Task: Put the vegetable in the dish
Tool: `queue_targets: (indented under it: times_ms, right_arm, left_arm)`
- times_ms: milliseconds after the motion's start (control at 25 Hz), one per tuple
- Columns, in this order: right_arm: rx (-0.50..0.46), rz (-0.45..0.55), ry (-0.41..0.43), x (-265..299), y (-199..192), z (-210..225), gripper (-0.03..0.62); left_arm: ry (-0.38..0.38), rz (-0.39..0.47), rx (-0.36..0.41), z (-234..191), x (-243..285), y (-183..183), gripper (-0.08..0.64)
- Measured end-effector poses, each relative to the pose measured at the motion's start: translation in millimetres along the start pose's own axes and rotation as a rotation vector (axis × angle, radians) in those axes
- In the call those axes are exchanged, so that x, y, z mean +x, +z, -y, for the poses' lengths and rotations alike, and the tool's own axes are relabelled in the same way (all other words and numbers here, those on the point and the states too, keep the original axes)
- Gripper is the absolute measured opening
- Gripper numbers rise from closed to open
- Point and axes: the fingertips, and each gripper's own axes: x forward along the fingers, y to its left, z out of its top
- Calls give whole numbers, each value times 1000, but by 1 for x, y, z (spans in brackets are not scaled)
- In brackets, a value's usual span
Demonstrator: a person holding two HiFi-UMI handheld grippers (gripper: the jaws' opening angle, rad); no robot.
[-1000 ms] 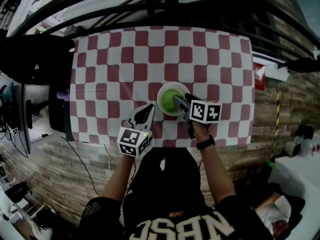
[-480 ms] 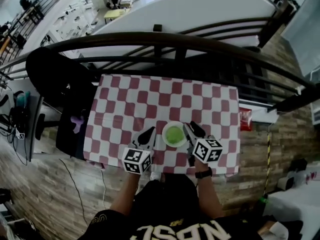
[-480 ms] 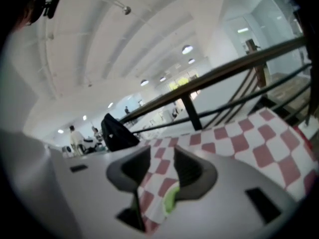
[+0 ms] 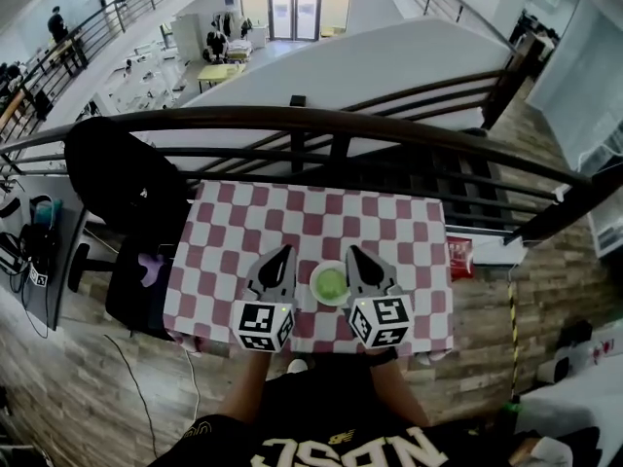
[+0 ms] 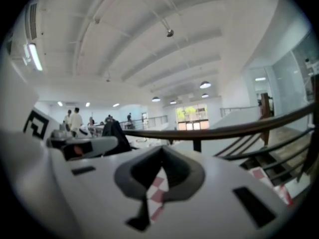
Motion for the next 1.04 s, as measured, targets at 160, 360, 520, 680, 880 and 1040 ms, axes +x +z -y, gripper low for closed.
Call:
queue_targets:
  times_ms: [160,360,520,680,880,1040]
  right_arm:
    - [-36,20,-14,-5,3,-15,15]
    - [-75,29,-47,-13,6,-18,14]
    - [-73,38,-88,-15,9,-9,15]
    - [-58,49,-78,-10,15,-7,15]
    - [-62,65,-72,2,28,-4,15]
    - [-57,55,-57,15,31,-4,15]
  left_arm:
    - [17,75,26,3,-7,20,17]
    - [16,95,-4,7,-9,18,17]
    - [-18,93,-5,16,-11,15,17]
    - [-61,80,-17,25,-8,14,17]
    - [-118,88,3,37,-4,23,17]
    - [-86,76,4,30,0,21,17]
